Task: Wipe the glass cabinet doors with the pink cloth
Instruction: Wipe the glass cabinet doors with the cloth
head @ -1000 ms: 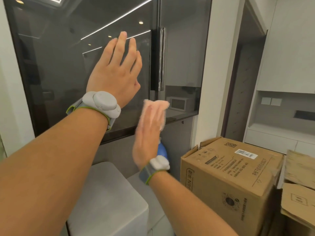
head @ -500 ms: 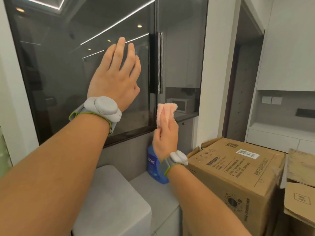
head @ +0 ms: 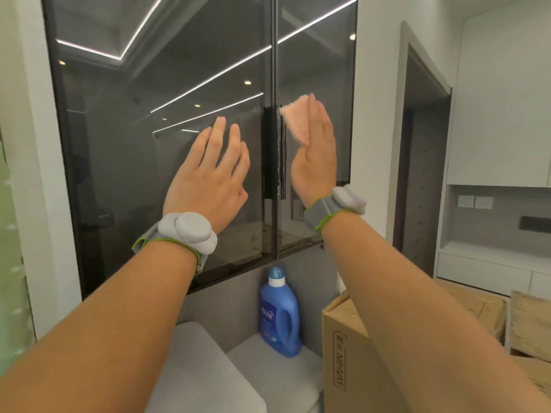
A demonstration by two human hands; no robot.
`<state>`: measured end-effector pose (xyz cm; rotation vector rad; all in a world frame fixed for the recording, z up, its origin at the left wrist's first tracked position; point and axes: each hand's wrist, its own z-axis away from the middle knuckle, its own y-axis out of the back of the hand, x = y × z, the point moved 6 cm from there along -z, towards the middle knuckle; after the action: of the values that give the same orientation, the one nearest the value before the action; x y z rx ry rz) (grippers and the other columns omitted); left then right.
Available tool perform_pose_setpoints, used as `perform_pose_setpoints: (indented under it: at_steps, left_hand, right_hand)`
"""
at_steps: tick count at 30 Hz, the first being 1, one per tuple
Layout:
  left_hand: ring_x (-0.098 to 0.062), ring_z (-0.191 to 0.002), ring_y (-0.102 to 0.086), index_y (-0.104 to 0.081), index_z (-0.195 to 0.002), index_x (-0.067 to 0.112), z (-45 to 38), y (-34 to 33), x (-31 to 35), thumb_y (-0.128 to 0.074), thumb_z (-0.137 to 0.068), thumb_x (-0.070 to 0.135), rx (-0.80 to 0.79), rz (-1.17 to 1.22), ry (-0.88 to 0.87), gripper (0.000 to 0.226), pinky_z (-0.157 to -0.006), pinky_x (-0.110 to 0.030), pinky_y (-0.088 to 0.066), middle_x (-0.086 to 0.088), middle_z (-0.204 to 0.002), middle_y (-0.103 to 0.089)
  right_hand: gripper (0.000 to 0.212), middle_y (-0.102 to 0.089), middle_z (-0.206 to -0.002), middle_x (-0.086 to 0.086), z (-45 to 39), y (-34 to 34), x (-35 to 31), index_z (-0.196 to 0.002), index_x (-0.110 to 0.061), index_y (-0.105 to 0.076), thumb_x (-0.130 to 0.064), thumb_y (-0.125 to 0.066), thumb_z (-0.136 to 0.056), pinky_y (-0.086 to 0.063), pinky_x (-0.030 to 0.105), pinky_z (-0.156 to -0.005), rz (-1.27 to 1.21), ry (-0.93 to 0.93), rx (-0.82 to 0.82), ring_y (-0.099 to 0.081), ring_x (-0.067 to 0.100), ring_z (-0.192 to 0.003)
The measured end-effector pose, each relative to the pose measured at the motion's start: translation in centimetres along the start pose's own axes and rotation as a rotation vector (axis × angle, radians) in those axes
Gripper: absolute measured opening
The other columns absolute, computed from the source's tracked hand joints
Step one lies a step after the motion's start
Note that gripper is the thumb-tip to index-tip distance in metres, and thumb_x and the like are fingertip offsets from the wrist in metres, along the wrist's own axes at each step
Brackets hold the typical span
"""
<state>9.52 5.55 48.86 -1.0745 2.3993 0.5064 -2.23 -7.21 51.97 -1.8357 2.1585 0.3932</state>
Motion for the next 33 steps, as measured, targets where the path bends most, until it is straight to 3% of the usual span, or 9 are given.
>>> perform_pose_setpoints:
  at_steps: [3, 6, 11, 18, 26, 28, 31, 33]
  left_hand:
    - [-0.049, -0.157, -0.015, -0.031, -0.157, 0.0, 0.0, 0.0, -0.1, -0.03, -0.103, 0.033, -0.009, -0.009, 0.0, 0.063, -0.13, -0.055, -0.014, -0.027, -0.167, -0.024]
    - [-0.049, -0.157, -0.014, -0.031, -0.157, 0.0, -0.1, -0.1, -0.2, -0.031, -0.103, 0.033, -0.012, 0.0, 0.002, 0.064, -0.13, -0.056, -0.014, -0.027, -0.167, -0.024]
    - [-0.049, -0.157, -0.014, -0.031, -0.157, 0.0, -0.2, -0.2, -0.1, -0.033, -0.104, 0.036, -0.016, -0.001, 0.0, 0.064, -0.13, -0.056, -0.012, -0.027, -0.168, -0.023]
    - [-0.048, -0.157, -0.015, -0.03, -0.157, 0.0, -0.1, -0.1, -0.1, -0.031, -0.105, 0.034, -0.014, -0.001, 0.011, 0.063, -0.129, -0.055, -0.014, -0.026, -0.168, -0.023]
    - [-0.048, -0.157, -0.014, -0.028, -0.158, 0.0, -0.1, 0.1, -0.1, -0.027, -0.105, 0.035, -0.022, -0.024, 0.004, 0.063, -0.129, -0.055, -0.014, -0.026, -0.168, -0.022]
    - [-0.049, -0.157, -0.014, -0.029, -0.157, 0.0, 0.0, 0.1, -0.2, -0.027, -0.104, 0.035, -0.02, -0.023, 0.005, 0.063, -0.128, -0.056, -0.015, -0.026, -0.167, -0.023]
    - [-0.049, -0.156, -0.016, -0.032, -0.156, -0.001, -0.1, 0.0, -0.2, -0.028, -0.104, 0.032, -0.017, -0.011, 0.011, 0.062, -0.129, -0.056, -0.016, -0.026, -0.166, -0.026]
    - [-0.049, -0.156, -0.016, -0.033, -0.156, -0.002, 0.0, 0.0, -0.2, -0.031, -0.104, 0.031, -0.015, 0.006, 0.007, 0.062, -0.129, -0.056, -0.017, -0.027, -0.166, -0.026]
  right_hand:
    - [0.072, -0.023, -0.169, 0.006, -2.4, -0.9, -1.5, -0.162, -0.016, -0.023, 0.012, -0.038, -0.097, -0.01, 0.01, -0.117, -0.018, 0.054, -0.044, -0.023, 0.019, -0.155]
    - [0.071, -0.02, -0.17, 0.004, -2.5, -2.9, -1.9, -0.162, -0.015, -0.021, 0.012, -0.037, -0.098, -0.019, 0.023, -0.122, 0.003, 0.074, -0.145, -0.026, 0.022, -0.155]
    - [0.08, -0.014, -0.172, -0.004, 0.6, -4.8, -0.8, -0.163, -0.019, -0.015, 0.012, -0.041, -0.095, -0.045, 0.036, -0.107, 0.126, 0.086, -0.127, -0.039, 0.028, -0.149]
    - [0.073, -0.024, -0.17, 0.002, 4.8, -4.8, 1.0, -0.161, -0.013, -0.022, 0.007, -0.05, -0.096, -0.051, 0.033, -0.102, 0.205, 0.113, -0.1, -0.047, 0.027, -0.144]
    - [0.059, -0.045, -0.159, 0.011, 9.8, -3.0, 2.5, -0.153, -0.006, -0.042, -0.003, -0.059, -0.096, -0.045, 0.033, -0.112, 0.182, 0.132, -0.095, -0.052, 0.028, -0.141]
    - [0.059, -0.048, -0.157, 0.01, 10.9, -2.9, 3.0, -0.153, -0.007, -0.043, -0.007, -0.059, -0.096, -0.043, 0.026, -0.107, 0.196, 0.127, -0.142, -0.057, 0.027, -0.134]
    - [0.058, -0.061, -0.144, 0.009, 12.1, -2.4, 3.8, -0.152, -0.011, -0.047, -0.01, -0.061, -0.096, -0.039, 0.015, -0.09, 0.22, 0.101, -0.203, -0.063, 0.024, -0.105]
    - [0.053, -0.064, -0.142, 0.006, 13.2, -1.7, 4.6, -0.146, -0.016, -0.056, -0.008, -0.06, -0.093, -0.043, 0.019, -0.095, 0.202, 0.054, -0.254, -0.063, 0.025, -0.103]
